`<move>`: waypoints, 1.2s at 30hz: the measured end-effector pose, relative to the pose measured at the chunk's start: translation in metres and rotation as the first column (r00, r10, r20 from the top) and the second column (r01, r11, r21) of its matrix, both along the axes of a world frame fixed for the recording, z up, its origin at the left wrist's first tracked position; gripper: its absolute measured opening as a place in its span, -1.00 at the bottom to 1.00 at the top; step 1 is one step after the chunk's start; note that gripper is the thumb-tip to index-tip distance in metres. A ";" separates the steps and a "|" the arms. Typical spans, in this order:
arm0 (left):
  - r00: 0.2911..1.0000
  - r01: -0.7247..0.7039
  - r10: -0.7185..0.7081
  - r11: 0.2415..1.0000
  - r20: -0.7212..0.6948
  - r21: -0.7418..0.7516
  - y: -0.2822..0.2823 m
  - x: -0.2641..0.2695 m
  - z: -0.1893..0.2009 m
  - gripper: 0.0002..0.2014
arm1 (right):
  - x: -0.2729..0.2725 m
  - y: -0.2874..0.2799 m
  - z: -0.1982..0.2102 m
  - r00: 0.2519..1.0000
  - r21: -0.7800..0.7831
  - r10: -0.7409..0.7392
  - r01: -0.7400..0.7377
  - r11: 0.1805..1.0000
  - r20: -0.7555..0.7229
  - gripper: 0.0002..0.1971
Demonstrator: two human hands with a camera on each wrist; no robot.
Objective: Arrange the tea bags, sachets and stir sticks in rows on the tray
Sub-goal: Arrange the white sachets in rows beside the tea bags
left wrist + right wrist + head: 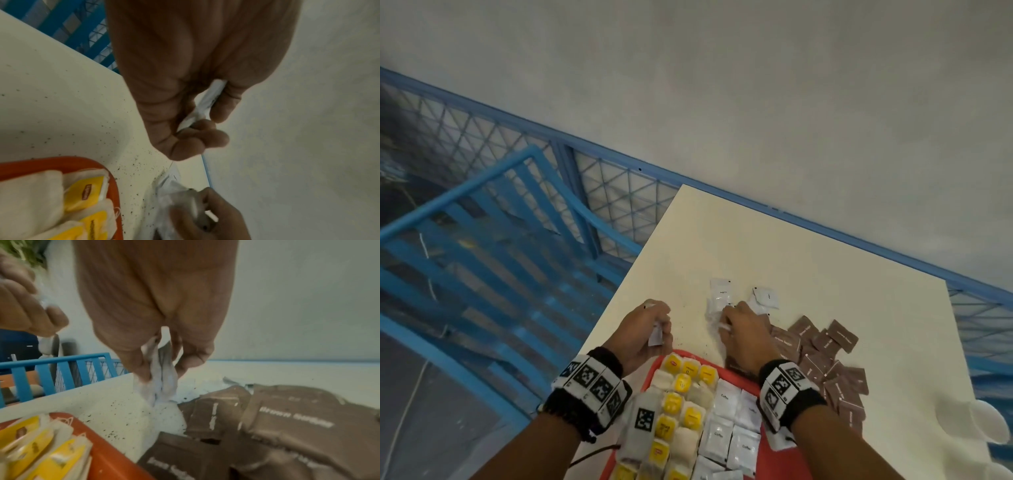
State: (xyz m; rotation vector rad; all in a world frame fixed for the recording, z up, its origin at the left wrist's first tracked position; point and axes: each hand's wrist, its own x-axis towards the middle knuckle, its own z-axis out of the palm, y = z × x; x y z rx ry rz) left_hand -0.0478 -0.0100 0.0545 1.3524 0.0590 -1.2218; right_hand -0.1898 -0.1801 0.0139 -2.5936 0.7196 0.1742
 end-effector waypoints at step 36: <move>0.939 0.338 -0.343 0.935 0.027 0.110 0.112 -0.129 -0.030 -0.74 | -0.191 0.171 -0.037 0.968 0.262 -0.249 0.230 0.937 0.040 -0.52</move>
